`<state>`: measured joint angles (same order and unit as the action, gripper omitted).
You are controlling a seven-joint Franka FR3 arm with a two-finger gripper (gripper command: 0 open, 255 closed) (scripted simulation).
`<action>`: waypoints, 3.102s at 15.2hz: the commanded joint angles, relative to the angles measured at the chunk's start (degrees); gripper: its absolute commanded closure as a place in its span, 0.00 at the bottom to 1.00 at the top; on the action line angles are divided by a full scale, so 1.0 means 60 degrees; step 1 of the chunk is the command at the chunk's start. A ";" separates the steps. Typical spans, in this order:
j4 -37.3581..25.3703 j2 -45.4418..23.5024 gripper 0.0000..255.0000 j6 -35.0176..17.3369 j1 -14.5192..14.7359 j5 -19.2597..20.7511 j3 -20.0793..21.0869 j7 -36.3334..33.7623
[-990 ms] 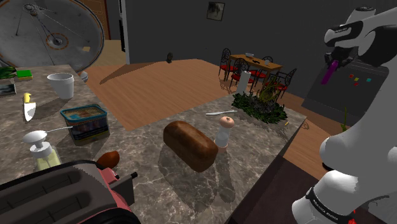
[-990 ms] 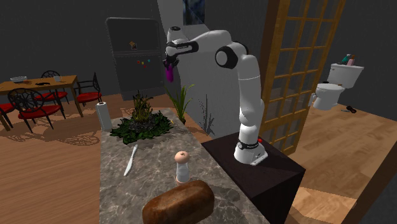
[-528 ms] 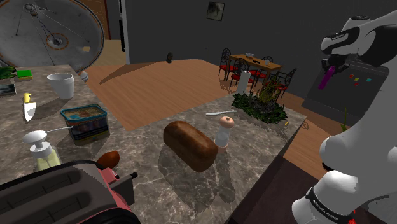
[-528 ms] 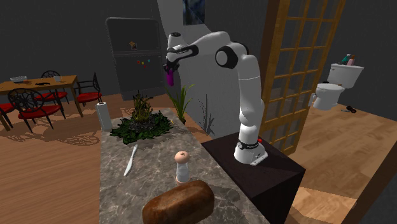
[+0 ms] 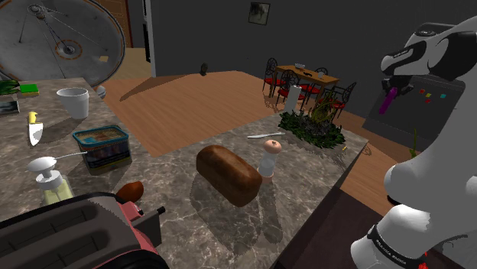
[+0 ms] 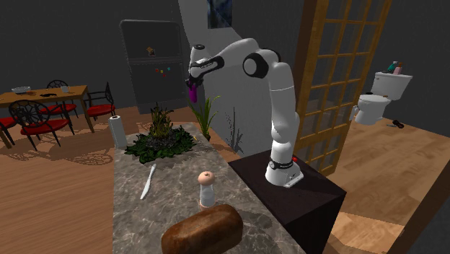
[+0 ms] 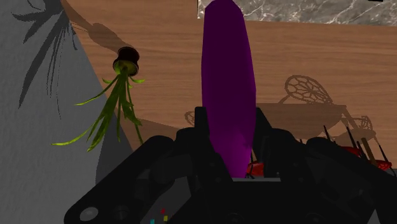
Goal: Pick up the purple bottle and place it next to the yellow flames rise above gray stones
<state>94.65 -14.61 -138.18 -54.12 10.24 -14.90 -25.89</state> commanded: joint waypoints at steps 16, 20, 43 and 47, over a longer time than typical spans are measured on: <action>0.1436 -0.0589 1.00 -0.1990 0.0025 0.0262 -0.0087 -0.0506; 0.1655 -0.0814 1.00 -0.2424 0.0026 0.0308 -0.0111 -0.0619; 0.2233 -0.2284 1.00 -0.4415 0.0050 0.0475 -0.0253 -0.1188; 0.2233 -0.2284 1.00 -0.4415 0.0050 0.0475 -0.0253 -0.1188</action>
<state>108.05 -28.32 -164.66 -53.83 13.08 -16.41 -33.01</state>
